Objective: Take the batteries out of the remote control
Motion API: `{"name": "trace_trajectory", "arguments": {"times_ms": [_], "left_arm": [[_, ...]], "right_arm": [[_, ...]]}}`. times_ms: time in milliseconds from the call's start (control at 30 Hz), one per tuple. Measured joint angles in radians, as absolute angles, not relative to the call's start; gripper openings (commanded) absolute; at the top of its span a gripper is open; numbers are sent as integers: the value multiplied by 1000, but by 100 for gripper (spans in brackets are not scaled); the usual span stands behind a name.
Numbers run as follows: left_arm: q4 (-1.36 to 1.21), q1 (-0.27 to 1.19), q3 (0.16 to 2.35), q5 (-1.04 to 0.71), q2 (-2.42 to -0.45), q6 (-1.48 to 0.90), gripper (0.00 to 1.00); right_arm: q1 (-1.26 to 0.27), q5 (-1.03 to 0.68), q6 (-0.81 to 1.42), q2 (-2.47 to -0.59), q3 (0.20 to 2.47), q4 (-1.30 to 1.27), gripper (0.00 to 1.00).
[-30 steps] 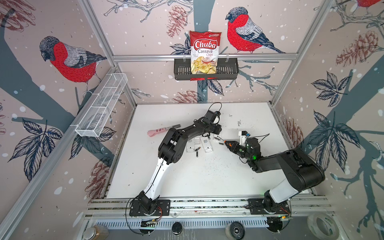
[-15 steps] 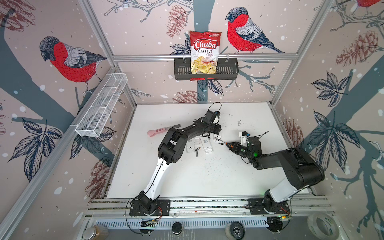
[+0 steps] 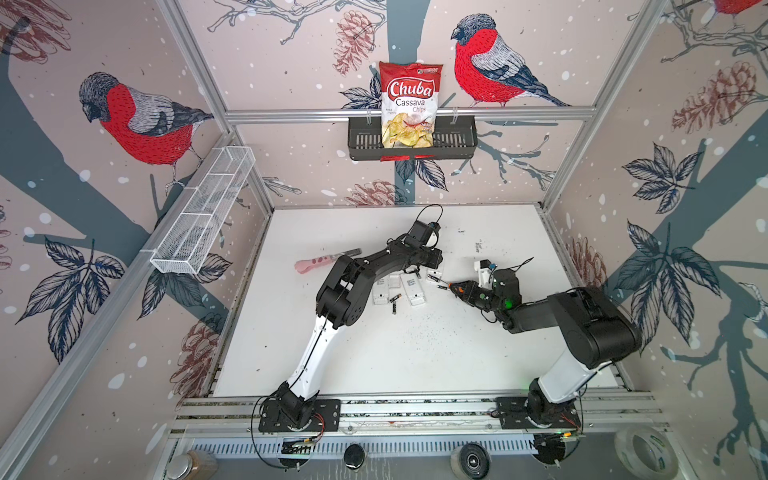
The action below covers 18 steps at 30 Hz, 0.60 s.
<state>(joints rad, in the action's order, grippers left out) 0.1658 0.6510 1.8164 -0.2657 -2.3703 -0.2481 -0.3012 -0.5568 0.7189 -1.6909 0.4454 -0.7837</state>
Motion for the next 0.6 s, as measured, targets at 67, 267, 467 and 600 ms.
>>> {"name": "trace_trajectory", "arguments": {"times_ms": [67,267,467,600], "left_arm": [[166,651,1816,-266,-2370,-248,29],[166,651,1816,-276,-2371,-248,29],[166,651,1816,-286,-2371,-248,29],[164,651,1812,-288,-2370,-249,29]], "right_arm": [[-301,-558,708,-1681,446,-768,0],[-321,-558,681,-1662,460,-717,0],[-364,-558,654,-1654,484,-672,0],[-376,-573,650,-1630,488,-645,0]]}}
